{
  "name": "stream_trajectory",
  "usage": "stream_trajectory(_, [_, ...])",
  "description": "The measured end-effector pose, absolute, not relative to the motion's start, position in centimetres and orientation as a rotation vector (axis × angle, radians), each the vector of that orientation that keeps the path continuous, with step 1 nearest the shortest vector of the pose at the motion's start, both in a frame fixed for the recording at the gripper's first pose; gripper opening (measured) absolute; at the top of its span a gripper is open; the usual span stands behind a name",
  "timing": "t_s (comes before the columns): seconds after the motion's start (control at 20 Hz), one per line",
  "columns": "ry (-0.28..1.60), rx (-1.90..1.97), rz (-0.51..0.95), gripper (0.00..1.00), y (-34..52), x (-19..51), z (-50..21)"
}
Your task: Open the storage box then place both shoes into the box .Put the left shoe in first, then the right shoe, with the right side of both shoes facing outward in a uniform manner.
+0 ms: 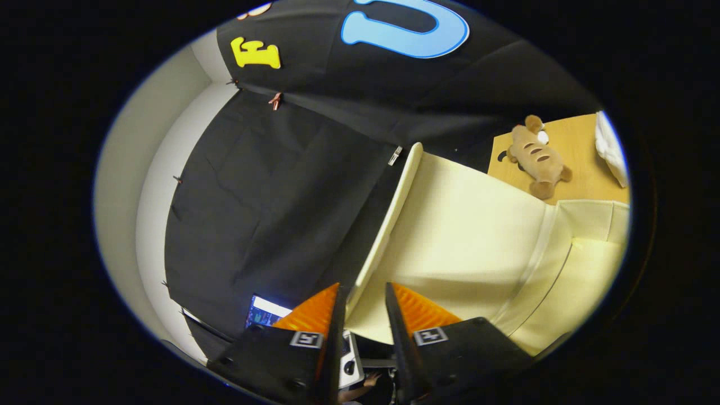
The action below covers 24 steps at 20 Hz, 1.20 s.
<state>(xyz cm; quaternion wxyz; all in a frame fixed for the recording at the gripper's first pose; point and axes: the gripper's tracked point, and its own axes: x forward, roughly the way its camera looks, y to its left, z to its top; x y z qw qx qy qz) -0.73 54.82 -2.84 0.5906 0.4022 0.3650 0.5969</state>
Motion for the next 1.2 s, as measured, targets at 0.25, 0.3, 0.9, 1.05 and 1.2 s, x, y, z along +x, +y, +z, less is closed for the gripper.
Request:
stream_trajectory(0.25, [0.810, 0.878, 1.358, 0.81, 55.5, -0.5, -3.5])
stream_trajectory(0.3, [0.793, 0.859, 1.350, 0.90, 55.3, -0.4, -3.8])
stream_trajectory(0.9, [0.533, 0.681, 1.174, 0.91, 41.6, 0.7, -1.9])
stream_trajectory(1.05, [0.473, 0.526, 1.057, 0.91, 35.9, 0.8, -4.1])
stream_trajectory(1.2, [0.457, 0.405, 0.940, 0.91, 30.0, 0.5, -6.9])
